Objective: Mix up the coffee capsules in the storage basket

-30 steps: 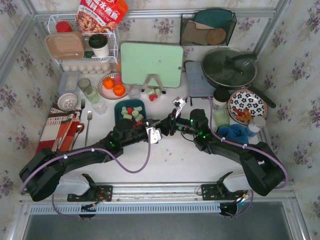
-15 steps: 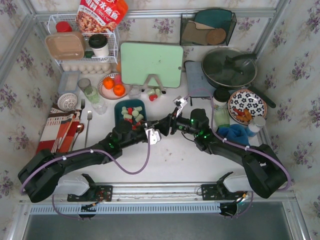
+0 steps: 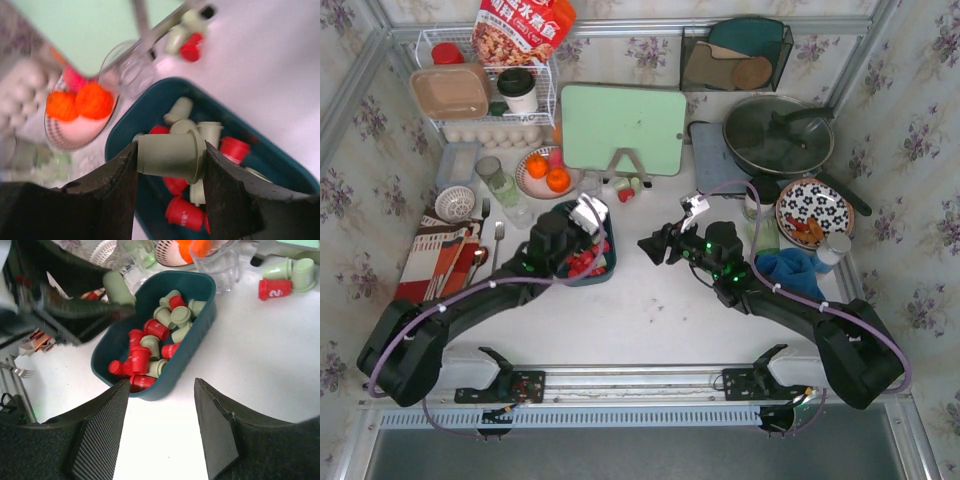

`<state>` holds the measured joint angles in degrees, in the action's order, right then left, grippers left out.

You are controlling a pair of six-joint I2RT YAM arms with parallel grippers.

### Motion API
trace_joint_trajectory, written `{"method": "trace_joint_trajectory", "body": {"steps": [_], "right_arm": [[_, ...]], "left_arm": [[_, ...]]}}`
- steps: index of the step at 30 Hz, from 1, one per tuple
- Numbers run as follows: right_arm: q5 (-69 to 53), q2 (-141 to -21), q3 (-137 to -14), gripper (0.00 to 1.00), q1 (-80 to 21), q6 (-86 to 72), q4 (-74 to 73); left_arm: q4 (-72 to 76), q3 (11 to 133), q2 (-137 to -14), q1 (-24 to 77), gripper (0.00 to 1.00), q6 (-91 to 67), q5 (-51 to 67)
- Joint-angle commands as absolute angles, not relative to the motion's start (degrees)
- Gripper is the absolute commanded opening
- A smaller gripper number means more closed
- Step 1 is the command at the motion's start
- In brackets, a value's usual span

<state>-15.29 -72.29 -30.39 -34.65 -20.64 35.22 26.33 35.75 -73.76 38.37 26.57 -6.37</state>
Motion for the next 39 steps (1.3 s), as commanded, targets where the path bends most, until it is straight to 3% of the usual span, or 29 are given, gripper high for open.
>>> {"method": "trace_joint_trajectory", "body": {"steps": [1,9,27,39], "right_arm": [[-10.4,-72.19,-30.41,0.62,-34.63,-19.76,34.61],[-9.51,-73.21,-31.01,0.62,-34.62,-19.66,33.6],[-9.54,-73.89,-31.46,0.62,-34.58,-19.63,32.87],[-8.81,-74.74,-31.81,0.62,-34.62,-19.33,32.39]], "left_arm": [[13.96,40.45,-76.55,31.66,0.2,11.46,-12.14],[6.81,47.33,-84.86,27.48,0.24,12.4,-11.61],[1.7,48.91,-85.69,26.72,0.62,12.84,-13.73],[2.12,46.71,-77.33,26.72,0.66,12.26,-11.24]]}}
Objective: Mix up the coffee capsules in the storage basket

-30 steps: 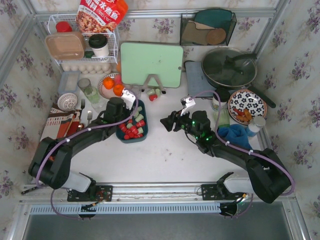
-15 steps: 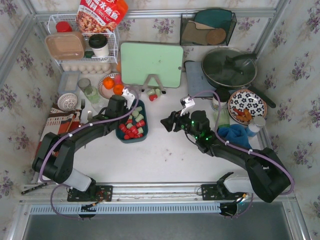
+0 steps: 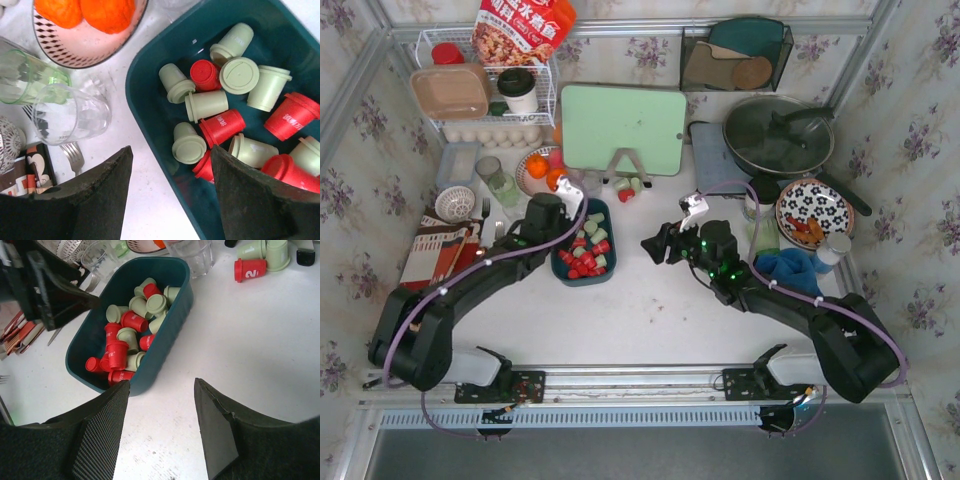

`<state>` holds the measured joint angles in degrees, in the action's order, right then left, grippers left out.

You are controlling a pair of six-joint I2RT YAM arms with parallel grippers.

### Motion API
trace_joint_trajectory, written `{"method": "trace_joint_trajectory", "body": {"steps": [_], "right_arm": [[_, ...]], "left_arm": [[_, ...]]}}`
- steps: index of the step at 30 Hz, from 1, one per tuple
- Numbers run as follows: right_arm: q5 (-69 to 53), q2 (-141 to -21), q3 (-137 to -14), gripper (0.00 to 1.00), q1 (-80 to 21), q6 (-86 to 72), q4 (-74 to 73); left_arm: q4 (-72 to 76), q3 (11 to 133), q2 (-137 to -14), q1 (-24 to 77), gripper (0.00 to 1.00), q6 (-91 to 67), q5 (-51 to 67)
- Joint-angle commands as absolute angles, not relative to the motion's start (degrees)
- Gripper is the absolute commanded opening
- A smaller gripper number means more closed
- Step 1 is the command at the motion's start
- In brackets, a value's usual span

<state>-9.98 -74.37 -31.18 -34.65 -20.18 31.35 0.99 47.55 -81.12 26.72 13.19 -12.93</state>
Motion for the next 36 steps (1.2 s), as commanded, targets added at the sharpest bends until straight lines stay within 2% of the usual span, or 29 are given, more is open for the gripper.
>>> {"method": "trace_joint_trajectory", "body": {"steps": [1,4,6,7,13,20,23,30,36], "right_arm": [[-8.24,-74.9,-31.88,0.62,-34.63,-19.16,32.31],[-4.43,-75.95,-32.82,0.62,-34.63,-18.36,31.31],[-0.2,-77.55,-34.66,0.6,-34.63,-17.88,28.95],[1.39,-78.46,-35.95,0.59,-34.63,-17.7,27.53],[5.85,-87.75,-43.96,0.59,-34.63,-21.07,23.36],[11.04,-104.54,-59.7,0.61,-34.63,-32.69,18.8],[14.84,-110.76,-66.89,0.61,-34.6,-35.75,16.9],[20.3,-123.09,-82.36,0.61,-34.61,-34.51,13.35],[23.52,-133.15,-95.7,0.63,-34.63,-32.6,4.17]], "left_arm": [[2.19,46.15,-75.65,26.72,0.66,12.08,-10.44],[3.27,43.73,-70.75,26.72,0.67,11.28,-8.48],[4.6,41.44,-67.42,26.72,0.85,10.64,-6.82],[5.4,40.07,-65.39,26.72,0.87,10.25,-6.04],[8.25,33.22,-56.0,26.72,0.87,3.21,-4.4],[1.36,34.9,-52.98,26.72,0.87,-1.18,-12.02],[2.92,32.27,-51.84,26.72,0.87,-2.3,-10.78],[3.27,32.22,-51.04,26.72,0.87,-3.87,-10.13],[1.61,33.79,-52.33,26.72,0.87,-5.16,-9.49]]}}
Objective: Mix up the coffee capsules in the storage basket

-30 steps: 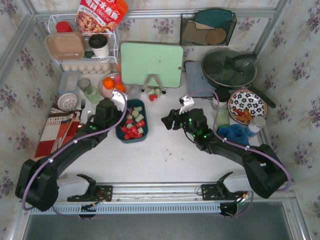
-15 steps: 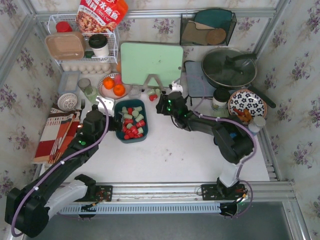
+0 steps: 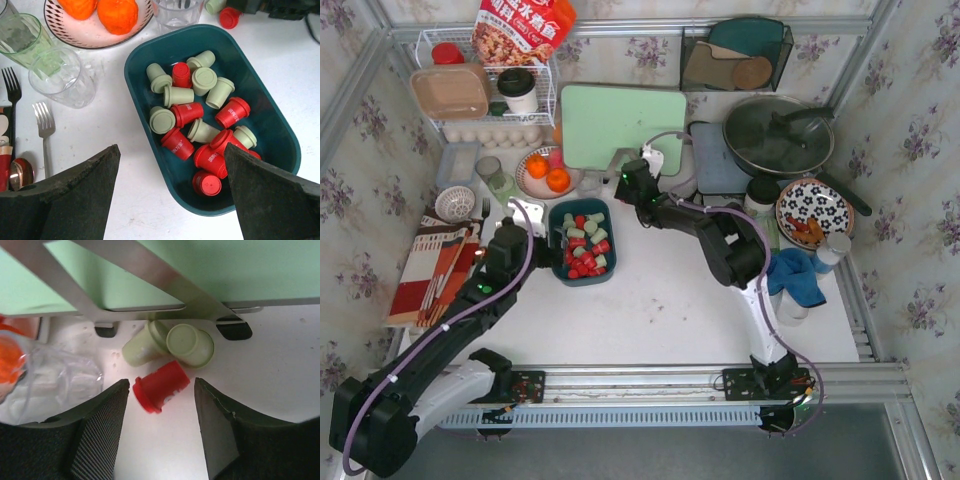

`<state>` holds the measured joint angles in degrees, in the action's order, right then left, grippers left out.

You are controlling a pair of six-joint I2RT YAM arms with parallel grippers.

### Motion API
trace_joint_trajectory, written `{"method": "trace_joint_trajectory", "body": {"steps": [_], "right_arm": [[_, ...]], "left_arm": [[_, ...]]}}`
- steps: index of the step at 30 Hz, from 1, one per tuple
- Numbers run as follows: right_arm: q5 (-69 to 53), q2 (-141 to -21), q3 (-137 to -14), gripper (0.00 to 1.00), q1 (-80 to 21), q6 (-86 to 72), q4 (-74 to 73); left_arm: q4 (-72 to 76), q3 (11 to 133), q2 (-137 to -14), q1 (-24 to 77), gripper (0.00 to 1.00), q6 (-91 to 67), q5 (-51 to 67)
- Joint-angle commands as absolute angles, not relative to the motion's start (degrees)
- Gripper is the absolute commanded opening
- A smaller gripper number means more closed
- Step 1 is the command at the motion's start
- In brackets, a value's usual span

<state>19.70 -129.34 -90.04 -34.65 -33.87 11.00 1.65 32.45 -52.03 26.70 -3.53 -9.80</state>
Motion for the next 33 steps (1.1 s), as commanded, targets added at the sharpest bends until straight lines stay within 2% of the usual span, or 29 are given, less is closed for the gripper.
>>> {"method": "trace_joint_trajectory", "body": {"steps": [1,9,15,18,24,28,33], "right_arm": [[24.03,-134.67,-97.92,0.63,-34.59,-32.5,2.14],[26.1,-139.1,-105.54,0.61,-34.51,-33.63,-8.11],[25.52,-138.0,-103.6,0.52,-34.53,-33.79,-9.56],[25.69,-135.04,-99.53,0.42,-34.54,-33.03,-6.9],[23.92,-127.89,-91.59,0.31,-34.54,-29.34,-1.73],[18.34,-118.99,-82.07,0.28,-34.61,-23.76,6.06],[9.78,-105.34,-63.8,0.27,-34.63,-18.3,19.94]], "left_arm": [[1.33,33.83,-52.26,26.72,0.87,-5.29,-9.49],[0.96,33.91,-51.51,26.72,0.87,-6.14,-9.39],[0.4,34.22,-51.77,26.72,0.87,-6.2,-9.55],[0.31,34.27,-51.83,26.72,0.87,-6.28,-9.81],[0.34,34.34,-52.11,26.72,0.87,-6.24,-9.54],[1.62,33.97,-52.36,26.72,0.87,-5.4,-6.96],[6.32,32.75,-54.24,26.72,0.87,-5.62,0.14]]}}
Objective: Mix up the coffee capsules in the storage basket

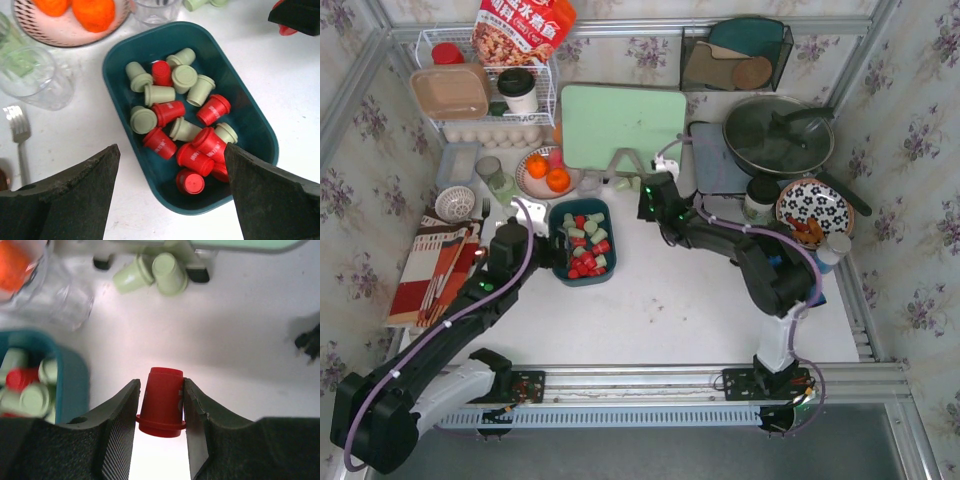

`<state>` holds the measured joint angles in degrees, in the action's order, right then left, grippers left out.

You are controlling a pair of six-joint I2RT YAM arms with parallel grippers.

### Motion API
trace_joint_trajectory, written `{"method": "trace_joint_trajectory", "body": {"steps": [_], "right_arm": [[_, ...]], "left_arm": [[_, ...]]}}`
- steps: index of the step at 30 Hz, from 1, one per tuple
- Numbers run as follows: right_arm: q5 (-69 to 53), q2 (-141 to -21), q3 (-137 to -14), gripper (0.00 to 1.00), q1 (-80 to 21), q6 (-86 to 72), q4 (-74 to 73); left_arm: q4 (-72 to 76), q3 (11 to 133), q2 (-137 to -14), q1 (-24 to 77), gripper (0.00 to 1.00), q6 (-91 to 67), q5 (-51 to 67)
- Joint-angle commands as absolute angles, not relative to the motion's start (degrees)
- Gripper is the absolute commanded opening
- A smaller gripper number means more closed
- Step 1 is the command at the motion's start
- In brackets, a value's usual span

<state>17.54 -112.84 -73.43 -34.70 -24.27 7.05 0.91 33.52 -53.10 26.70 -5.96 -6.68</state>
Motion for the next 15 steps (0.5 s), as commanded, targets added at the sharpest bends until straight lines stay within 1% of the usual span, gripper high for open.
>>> {"method": "trace_joint_trajectory", "body": {"steps": [1,6,8,10,12,15], "right_arm": [[8.03,-102.63,-60.22,0.27,-34.63,-17.48,22.37],[-0.92,-91.09,-45.85,0.28,-34.61,-15.96,32.43],[-2.8,-87.84,-41.47,0.27,-34.58,-16.99,35.72],[-4.55,-85.01,-38.06,0.28,-34.65,-18.07,39.47],[-6.47,-83.01,-35.1,0.28,-34.55,-19.03,42.98],[-8.68,-81.71,-33.29,0.28,-34.59,-20.11,46.41]], "left_arm": [[8.26,32.35,-54.7,26.72,0.88,-5.5,2.69],[16.7,31.48,-59.74,26.72,0.88,-6.21,11.41],[18.47,33.21,-63.02,26.76,0.87,-4.85,17.93],[20.81,34.65,-66.08,27.45,0.85,-3.03,23.25],[25.79,34.13,-68.12,30.45,0.86,1.85,23.14],[30.95,32.65,-70.36,36.6,0.87,16.1,20.03]]}}
